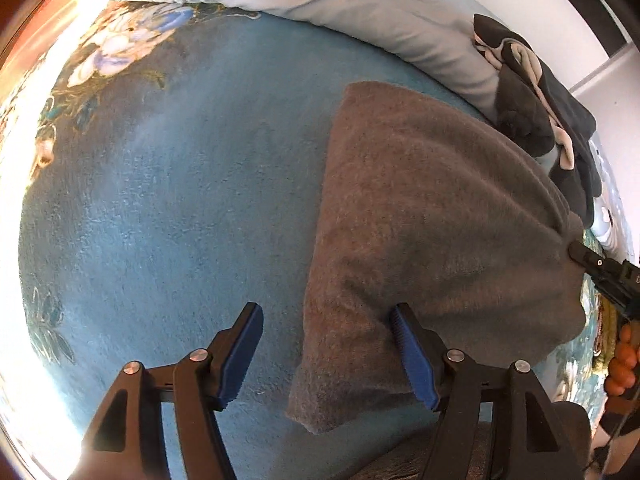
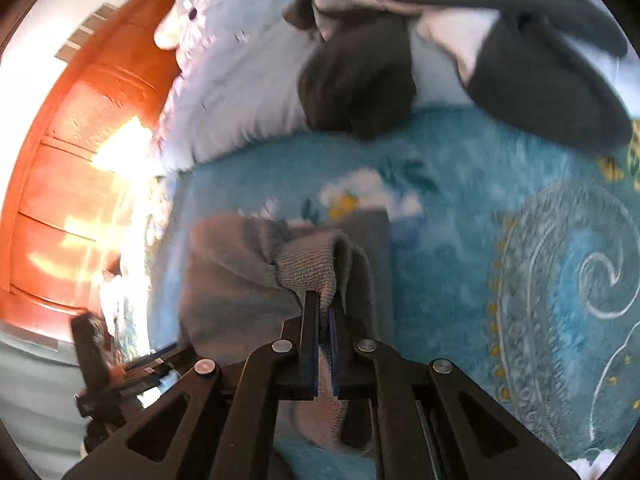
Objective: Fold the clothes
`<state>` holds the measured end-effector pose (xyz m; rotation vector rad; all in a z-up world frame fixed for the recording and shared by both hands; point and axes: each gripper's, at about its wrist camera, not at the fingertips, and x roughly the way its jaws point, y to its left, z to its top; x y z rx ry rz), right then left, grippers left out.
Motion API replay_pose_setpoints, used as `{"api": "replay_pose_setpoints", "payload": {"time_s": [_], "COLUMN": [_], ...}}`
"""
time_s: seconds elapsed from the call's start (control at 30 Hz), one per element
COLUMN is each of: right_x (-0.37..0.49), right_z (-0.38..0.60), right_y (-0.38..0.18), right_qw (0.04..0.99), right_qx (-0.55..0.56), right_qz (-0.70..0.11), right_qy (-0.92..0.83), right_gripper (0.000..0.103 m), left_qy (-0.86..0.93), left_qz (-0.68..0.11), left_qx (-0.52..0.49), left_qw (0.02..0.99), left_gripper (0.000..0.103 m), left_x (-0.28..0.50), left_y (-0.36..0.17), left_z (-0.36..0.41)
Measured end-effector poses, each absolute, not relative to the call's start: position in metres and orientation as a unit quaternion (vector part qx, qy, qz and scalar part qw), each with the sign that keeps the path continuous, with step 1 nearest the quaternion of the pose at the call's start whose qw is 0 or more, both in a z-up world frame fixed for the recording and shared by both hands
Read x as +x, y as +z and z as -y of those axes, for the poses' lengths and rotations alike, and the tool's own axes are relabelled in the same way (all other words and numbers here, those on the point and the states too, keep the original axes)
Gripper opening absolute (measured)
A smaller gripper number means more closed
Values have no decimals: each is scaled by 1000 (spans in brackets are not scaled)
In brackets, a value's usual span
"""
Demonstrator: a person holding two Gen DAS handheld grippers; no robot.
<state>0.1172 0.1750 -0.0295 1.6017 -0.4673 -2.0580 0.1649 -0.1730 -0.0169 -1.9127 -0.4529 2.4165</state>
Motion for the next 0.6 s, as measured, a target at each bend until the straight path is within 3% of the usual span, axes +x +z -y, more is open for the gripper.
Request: {"api": "replay_pose_setpoints", "payload": {"time_s": [0.1,0.17,0.33,0.6], "right_x": [122,122,134,146], "right_z": [-176,-177,-195,-187], "right_y": [-26,-22,-30,-57], "right_qw": [248,243,242,236], "right_qx": [578,577,589,623], "right_qz": [175,163,189,228], "right_qy": [-758,-762,-747,-710], "right_gripper": [9,17,50,52], "left_qy": [776,777,792,784], "left_qz": [141,142,140,151], "left_qx": [-614,-613,-594,-602], "left_qw": [12,10,15,13], "left_gripper": [73,73,73,73], "left_x": [167,168,173,178], "left_y": [-16,-15,-3,-7], "left_z": [172,171,166,170]}}
